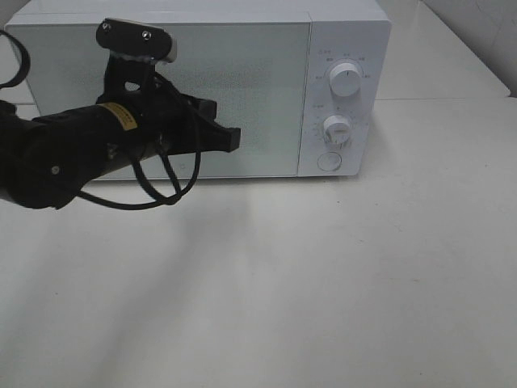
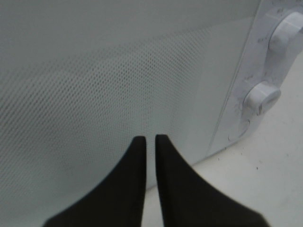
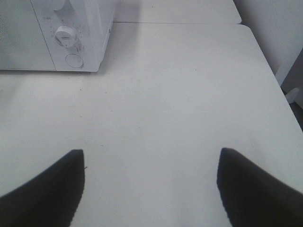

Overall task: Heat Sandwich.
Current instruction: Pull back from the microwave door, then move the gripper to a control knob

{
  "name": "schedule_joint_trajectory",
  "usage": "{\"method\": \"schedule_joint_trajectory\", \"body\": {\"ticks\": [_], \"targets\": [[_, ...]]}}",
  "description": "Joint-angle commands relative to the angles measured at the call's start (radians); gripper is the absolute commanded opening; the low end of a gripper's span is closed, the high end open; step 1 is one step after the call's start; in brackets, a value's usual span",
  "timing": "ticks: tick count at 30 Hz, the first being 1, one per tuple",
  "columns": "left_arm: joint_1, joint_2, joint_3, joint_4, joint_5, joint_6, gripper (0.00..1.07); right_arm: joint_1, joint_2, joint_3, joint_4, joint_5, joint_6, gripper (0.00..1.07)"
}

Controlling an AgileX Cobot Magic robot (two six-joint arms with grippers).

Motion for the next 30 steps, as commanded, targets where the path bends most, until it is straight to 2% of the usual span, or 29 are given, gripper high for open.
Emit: {"method": "schedule_joint_trajectory", "body": {"ticks": [1,3,8,11,13,16,17,18,21,22,26,27,30], "targets": [[-0.006,-0.057,0.051,-0.019,0.09,-0.017,0.66,-0.008,-0.025,0.002,0.002,-0.005,-0.009,0.75],[-0.006,-0.072,0.071,-0.024,0.147,-0.014,1.02,-0.008,-0.025,0.002,0.002,-0.005,-0.009,0.75],[-0.006,-0.09,0.078,-0.025,0.268,-0.015,0.98,-0.008,-0.025,0.002,0.002,-0.005,-0.009,0.75],[-0.006,-0.124,0.078,-0.024,0.478,-0.015,0.98,-0.008,-0.025,0.002,0.002,-0.005,-0.009,0.75],[-0.006,-0.136,0.077,-0.023,0.527,-0.015,0.98,-0.008,-0.025,0.002,0.002,-0.005,-0.009,0.75],[0.031,-0.174,0.049,-0.022,0.726,-0.013,0.98,-0.008,-0.025,0.002,0.002,-0.005,-0.009,0.75],[0.067,-0.186,0.014,-0.023,0.856,-0.013,0.98,-0.008,-0.025,0.002,0.002,-0.005,-0.009,0.75],[0.067,-0.186,0.014,-0.023,0.856,-0.013,0.98,-0.008,-0.025,0.002,0.002,-0.005,-0.009,0.75],[0.136,-0.2,-0.059,-0.022,1.079,-0.013,0.98,-0.008,-0.025,0.002,0.002,-0.005,-0.009,0.75],[0.136,-0.2,-0.059,-0.022,1.079,-0.013,0.98,-0.008,-0.025,0.002,0.002,-0.005,-0.009,0.75],[0.215,-0.227,-0.15,-0.026,1.306,-0.021,0.98,-0.008,-0.025,0.002,0.002,-0.005,-0.009,0.75],[0.215,-0.227,-0.15,-0.026,1.306,-0.021,0.98,-0.008,-0.025,0.002,0.002,-0.005,-0.009,0.75],[0.289,-0.244,-0.188,-0.028,1.448,-0.057,0.98,-0.008,-0.025,0.002,0.002,-0.005,-0.009,0.75]]}}
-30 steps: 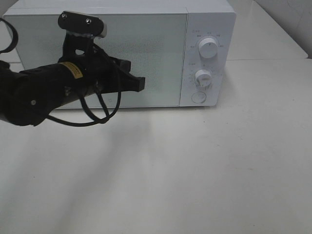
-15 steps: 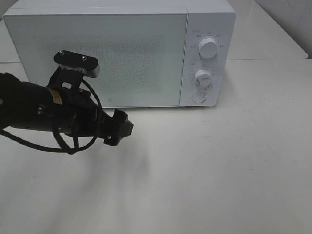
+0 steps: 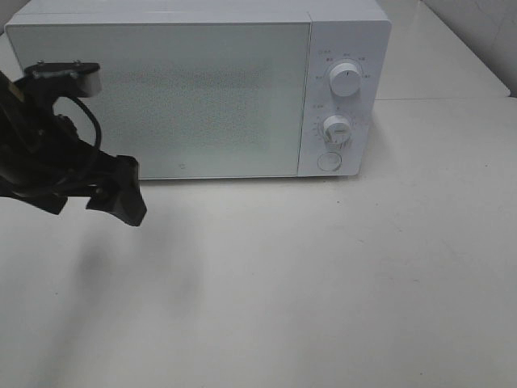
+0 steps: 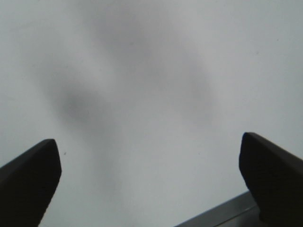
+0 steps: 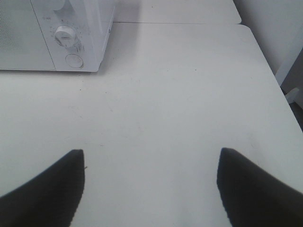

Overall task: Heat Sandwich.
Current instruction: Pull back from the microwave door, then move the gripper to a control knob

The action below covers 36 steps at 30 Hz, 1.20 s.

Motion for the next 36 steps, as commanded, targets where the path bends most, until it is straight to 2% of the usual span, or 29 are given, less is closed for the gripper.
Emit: {"method": "schedule_joint_trajectory", "body": {"ticks": [1,2,9,16,19,22,24,36], "targets": [[0.066,-0.018,-0.023,-0.008,0.136,-0.031,0.98,-0.008,-0.025,0.002,0.002,-0.005,-0.009,0.75],[0.066,-0.018,-0.023,-0.008,0.136,-0.031,0.98,-0.008,-0.025,0.002,0.002,-0.005,-0.009,0.75],[0.201,-0.023,-0.023,0.031,0.293,-0.031,0.98,-0.008,-0.025,0.002,0.002,-0.005,-0.009,0.75],[0.269,-0.082,0.008,0.089,0.335,-0.049,0.98,-0.008,-0.025,0.002,0.002,-0.005,-0.009,0.75],[0.332,-0.163,0.088,0.119,0.337,-0.075,0.98,-0.008,-0.025,0.002,0.002,-0.005,-0.009,0.75],[0.364,-0.215,0.131,0.119,0.34,-0.073,0.98,-0.008,-0.025,0.002,0.002,-0.005,-0.009,0.75],[0.401,-0.295,0.194,0.124,0.34,-0.061,0.98,-0.008,-0.025,0.002,0.002,-0.005,-0.009,0.75],[0.408,-0.609,0.368,0.138,0.306,-0.061,0.98,-0.008,-0.025,0.002,0.002,-0.005,-0.009,0.75]]}}
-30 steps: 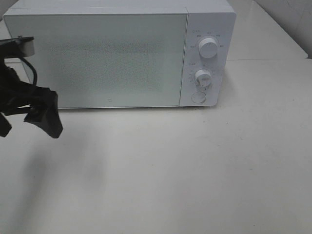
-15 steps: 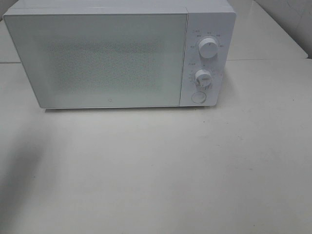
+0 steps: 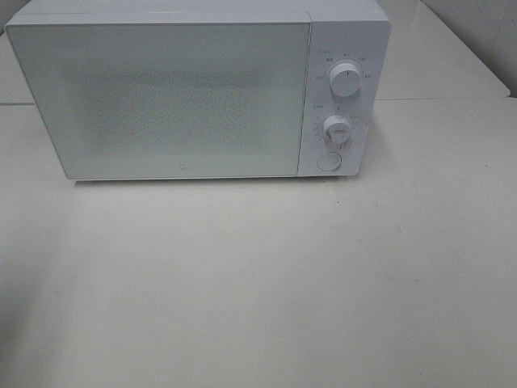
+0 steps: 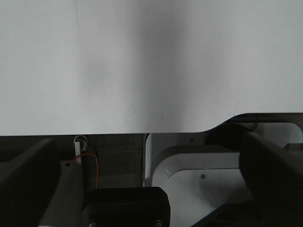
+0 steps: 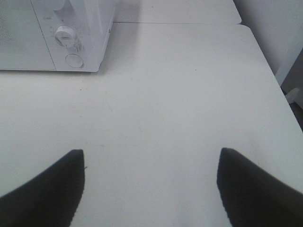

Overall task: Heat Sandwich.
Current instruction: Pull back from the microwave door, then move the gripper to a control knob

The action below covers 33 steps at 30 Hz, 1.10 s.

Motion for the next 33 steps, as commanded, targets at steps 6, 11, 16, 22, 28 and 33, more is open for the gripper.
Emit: {"method": "schedule_joint_trajectory", "body": {"ticks": [6,11,16,22,28,33], "targets": [[0.001,-0.306,0.103,0.011,-0.072,0.0,0.98,-0.008,-0.025,0.002,0.002,-0.005,-0.009,0.75],[0.001,-0.457,0.146,0.021,-0.05,0.0,0.98,-0.008,-0.025,0.002,0.002,-0.005,-0.009,0.75],[0.001,-0.57,0.147,0.021,-0.05,0.0,0.98,-0.008,-0.025,0.002,0.002,-0.005,-0.009,0.75],[0.001,-0.681,0.147,0.021,-0.05,0.0,0.98,-0.008,-0.025,0.002,0.002,-0.005,-0.009,0.75],[0.001,-0.761,0.147,0.025,-0.05,0.0,0.98,-0.008,-0.025,0.002,0.002,-0.005,-0.009,0.75],[0.001,-0.845,0.147,0.024,-0.05,0.0,0.98,-0.008,-0.025,0.002,0.002,-0.005,-0.01,0.75]]}}
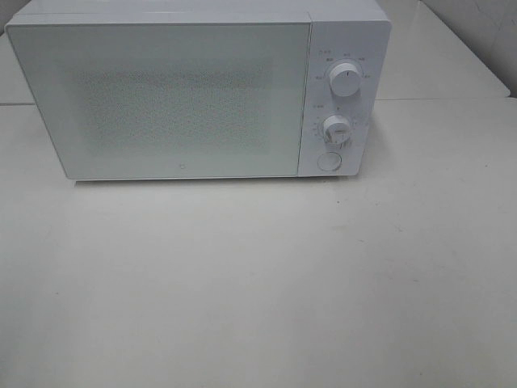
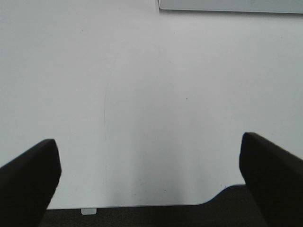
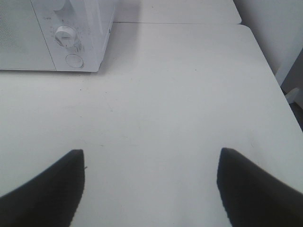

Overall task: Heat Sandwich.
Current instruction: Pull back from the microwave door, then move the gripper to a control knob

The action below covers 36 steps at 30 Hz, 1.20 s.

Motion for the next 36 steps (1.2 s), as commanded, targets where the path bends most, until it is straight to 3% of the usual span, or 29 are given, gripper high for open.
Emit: {"method": "schedule_joint_trajectory", "body": {"ticks": [1,10,36], "targets": [[0.001,-0.054,0.001,0.002,0.001,0.0,0.98,-0.008,-0.025,0.002,0.002,-0.005,-0.01,0.75],[0.001,-0.266,0.001,0.0,0.0,0.0,0.98,-0.008,-0.025,0.002,0.002,-0.005,-0.009,0.75],[0.001,-0.263,0.001,0.001,0.0,0.0,0.98,-0.008,-0.022,0.002,0.002,-0.005,-0.013,0.75]]}}
